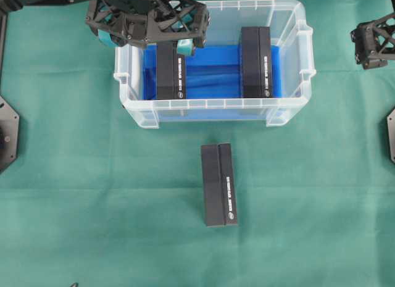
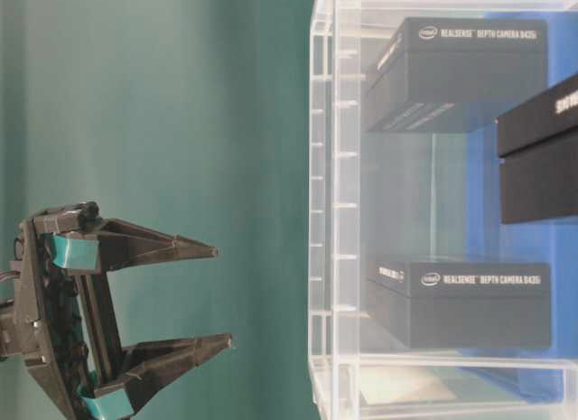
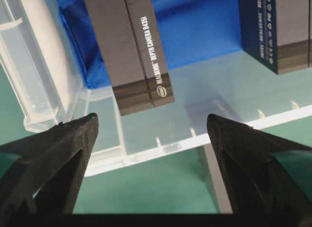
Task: Take out the box from the case.
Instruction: 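Move the open left gripper over the left black box, then lower the left gripper around the left box and close it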
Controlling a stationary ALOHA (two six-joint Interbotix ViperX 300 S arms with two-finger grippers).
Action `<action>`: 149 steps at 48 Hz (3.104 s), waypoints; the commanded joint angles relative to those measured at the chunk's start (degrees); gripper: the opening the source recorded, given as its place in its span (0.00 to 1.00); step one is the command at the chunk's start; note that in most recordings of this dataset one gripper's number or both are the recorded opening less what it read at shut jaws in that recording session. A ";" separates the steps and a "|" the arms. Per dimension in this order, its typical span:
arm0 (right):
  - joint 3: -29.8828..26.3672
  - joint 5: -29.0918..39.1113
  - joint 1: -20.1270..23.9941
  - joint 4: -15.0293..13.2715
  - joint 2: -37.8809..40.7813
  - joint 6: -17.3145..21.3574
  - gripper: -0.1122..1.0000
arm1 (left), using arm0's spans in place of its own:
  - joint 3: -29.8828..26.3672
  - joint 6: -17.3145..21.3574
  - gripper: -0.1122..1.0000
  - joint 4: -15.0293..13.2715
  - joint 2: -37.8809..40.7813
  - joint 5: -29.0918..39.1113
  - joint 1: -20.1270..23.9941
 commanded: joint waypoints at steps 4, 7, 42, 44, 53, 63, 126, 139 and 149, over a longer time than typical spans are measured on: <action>-0.53 -0.18 -0.09 -0.18 0.00 0.09 0.91 | -0.70 0.09 0.93 0.26 -0.70 -0.18 -0.09; -0.53 -0.26 -0.09 -0.18 0.00 0.09 0.91 | -0.62 0.09 0.93 0.18 -0.70 -0.18 -0.09; -0.53 -0.18 -0.09 -0.09 0.00 0.09 0.91 | 7.73 -2.99 0.93 0.26 -0.70 -7.38 -0.09; -0.44 -0.18 -0.09 -0.09 0.00 0.09 0.91 | 8.26 -3.16 0.93 0.26 -0.70 -7.91 -0.09; -0.44 -0.18 -0.09 -0.09 -0.09 0.09 0.91 | 9.58 -3.78 0.93 0.26 0.62 -10.55 0.09; -0.35 -0.18 -0.09 -0.09 0.00 0.00 0.91 | 9.93 -3.69 0.93 0.62 2.64 -11.78 0.62; -0.26 -2.11 -0.09 0.09 0.00 0.00 0.91 | 17.31 -4.92 0.93 1.32 6.06 -20.48 2.72; -0.26 -2.11 -0.09 0.09 0.00 0.00 0.91 | 17.31 -4.92 0.78 0.44 6.06 -20.21 2.72; -0.26 -2.11 0.00 0.09 -0.09 0.00 0.91 | 17.14 -5.10 0.65 0.18 6.06 -20.30 2.46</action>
